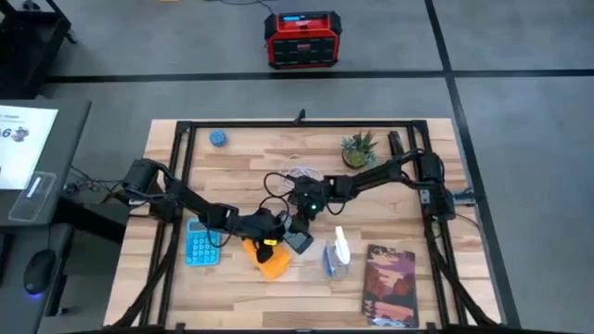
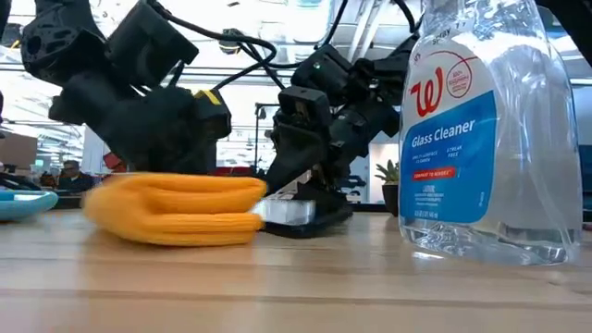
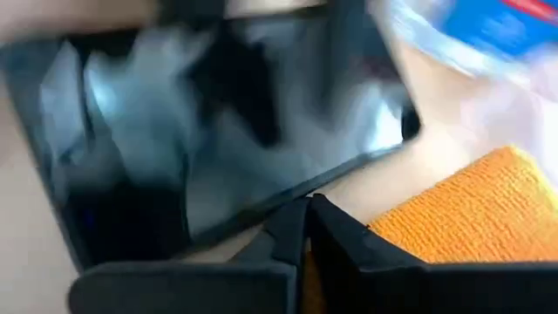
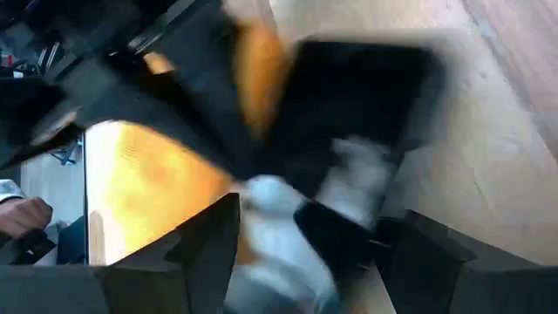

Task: Apply microfiber cloth
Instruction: Spray the black cellphone

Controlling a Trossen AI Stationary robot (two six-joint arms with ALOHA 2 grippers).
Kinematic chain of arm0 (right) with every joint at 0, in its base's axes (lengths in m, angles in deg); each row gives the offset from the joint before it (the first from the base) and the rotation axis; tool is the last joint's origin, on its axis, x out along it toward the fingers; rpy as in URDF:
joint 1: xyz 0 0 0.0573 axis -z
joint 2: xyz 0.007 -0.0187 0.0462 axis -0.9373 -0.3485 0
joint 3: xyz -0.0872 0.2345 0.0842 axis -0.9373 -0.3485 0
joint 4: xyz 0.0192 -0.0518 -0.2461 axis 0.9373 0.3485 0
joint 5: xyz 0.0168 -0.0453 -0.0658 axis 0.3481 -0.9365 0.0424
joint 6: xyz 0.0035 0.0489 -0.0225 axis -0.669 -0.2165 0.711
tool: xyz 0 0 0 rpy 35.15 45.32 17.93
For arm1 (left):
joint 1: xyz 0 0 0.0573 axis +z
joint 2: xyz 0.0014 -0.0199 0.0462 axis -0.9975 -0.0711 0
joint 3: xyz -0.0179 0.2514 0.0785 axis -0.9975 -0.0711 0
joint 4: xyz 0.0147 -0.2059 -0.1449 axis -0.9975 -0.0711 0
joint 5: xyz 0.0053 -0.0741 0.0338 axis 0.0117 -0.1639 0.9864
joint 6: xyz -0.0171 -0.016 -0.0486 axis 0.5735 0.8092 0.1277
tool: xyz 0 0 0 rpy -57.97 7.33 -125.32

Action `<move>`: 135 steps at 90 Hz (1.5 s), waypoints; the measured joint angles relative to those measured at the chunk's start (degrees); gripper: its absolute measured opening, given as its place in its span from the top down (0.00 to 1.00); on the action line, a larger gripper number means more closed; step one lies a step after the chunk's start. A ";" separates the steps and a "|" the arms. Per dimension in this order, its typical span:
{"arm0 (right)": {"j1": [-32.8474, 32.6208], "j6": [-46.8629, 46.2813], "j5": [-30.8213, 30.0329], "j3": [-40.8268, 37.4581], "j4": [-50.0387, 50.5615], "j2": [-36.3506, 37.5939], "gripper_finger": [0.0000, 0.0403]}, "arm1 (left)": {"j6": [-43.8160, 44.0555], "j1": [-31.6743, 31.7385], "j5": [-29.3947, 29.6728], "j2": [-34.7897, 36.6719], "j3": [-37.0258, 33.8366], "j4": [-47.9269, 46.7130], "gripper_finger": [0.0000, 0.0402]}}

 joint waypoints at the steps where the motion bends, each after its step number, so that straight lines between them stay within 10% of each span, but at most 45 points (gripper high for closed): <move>1: -0.07 0.13 0.02 0.01 -0.15 -0.01 0.43 | 0.00 0.07 0.94 0.00 0.00 0.00 1.00; 28: -1.03 1.47 -2.75 0.01 -0.42 -0.04 0.51 | 0.41 1.05 5.10 0.03 -0.09 0.07 1.00; 62: -0.33 4.19 -8.41 0.03 3.11 0.65 0.95 | 0.61 -0.43 1.85 9.36 -0.07 -6.38 1.00; 96: -2.83 11.34 -29.99 -0.41 18.61 12.34 0.96 | 4.90 -5.74 4.12 32.67 0.26 -36.52 1.00; 118: -8.53 11.72 -42.79 -0.27 30.23 20.89 0.95 | 20.61 -8.98 3.80 28.77 -1.46 -46.01 1.00; 135: -12.97 8.30 -49.06 -0.10 34.03 24.05 0.95 | 26.72 -10.34 3.05 18.47 -1.68 -33.56 1.00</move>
